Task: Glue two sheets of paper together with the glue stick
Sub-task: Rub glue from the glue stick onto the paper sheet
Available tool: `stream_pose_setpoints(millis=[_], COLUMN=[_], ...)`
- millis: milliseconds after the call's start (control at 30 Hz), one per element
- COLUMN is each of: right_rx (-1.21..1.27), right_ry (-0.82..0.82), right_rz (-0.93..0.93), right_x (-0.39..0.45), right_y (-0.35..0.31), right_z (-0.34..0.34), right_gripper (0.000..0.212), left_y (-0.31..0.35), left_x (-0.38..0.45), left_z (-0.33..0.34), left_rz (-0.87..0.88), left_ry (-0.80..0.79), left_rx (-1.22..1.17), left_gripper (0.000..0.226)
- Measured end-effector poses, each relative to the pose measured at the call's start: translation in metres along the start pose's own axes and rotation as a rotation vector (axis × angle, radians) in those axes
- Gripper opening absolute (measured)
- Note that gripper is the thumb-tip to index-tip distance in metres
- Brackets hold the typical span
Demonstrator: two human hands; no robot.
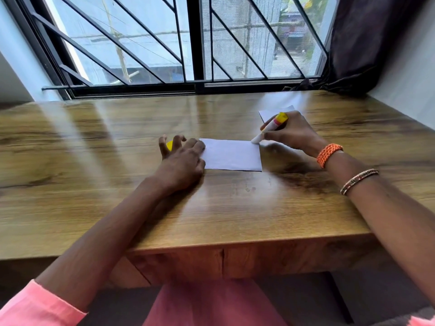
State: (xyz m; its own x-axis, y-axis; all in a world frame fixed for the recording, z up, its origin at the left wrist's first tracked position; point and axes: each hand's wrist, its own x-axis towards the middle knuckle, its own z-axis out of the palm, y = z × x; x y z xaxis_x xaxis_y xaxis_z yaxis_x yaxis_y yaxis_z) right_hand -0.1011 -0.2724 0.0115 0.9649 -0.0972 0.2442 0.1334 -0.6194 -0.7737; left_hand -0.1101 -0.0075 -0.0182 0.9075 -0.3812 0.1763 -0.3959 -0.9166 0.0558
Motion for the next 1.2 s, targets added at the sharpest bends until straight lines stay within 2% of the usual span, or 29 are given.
stream_pose_setpoints(millis=[133,233,367,467,600,800,1200], right_rx=[0.03,0.057,0.045,0.016,-0.031,-0.085,-0.005], right_ry=[0.01,0.014,0.023,0.035,0.061,0.079,0.055], right_rz=[0.021,0.039,0.049,0.041,0.016,-0.025,0.046], right_x=[-0.002,-0.004,-0.006,-0.007,-0.012,-0.018,-0.016], right_y=[0.004,0.003,0.0,-0.002,-0.003,-0.003,-0.011], right_z=[-0.004,-0.003,-0.002,-0.002,-0.001,0.0,0.0], right_gripper=[0.013,0.013,0.015,0.014,0.015,0.016,0.01], left_y=[0.004,0.009,0.031,0.052,0.062,0.063,0.067], left_x=[0.005,0.008,0.017,0.03,0.043,0.044,0.043], left_z=[-0.003,-0.01,-0.016,-0.006,0.008,0.009,0.007], left_rz=[0.012,0.031,0.234,0.386,0.342,0.271,0.238], left_ry=[0.008,0.056,0.141,0.025,-0.032,-0.041,-0.061], left_rx=[0.043,0.031,-0.14,-0.179,-0.196,-0.283,-0.217], left_gripper=[0.034,0.041,0.047,0.048,0.035,0.038,0.036])
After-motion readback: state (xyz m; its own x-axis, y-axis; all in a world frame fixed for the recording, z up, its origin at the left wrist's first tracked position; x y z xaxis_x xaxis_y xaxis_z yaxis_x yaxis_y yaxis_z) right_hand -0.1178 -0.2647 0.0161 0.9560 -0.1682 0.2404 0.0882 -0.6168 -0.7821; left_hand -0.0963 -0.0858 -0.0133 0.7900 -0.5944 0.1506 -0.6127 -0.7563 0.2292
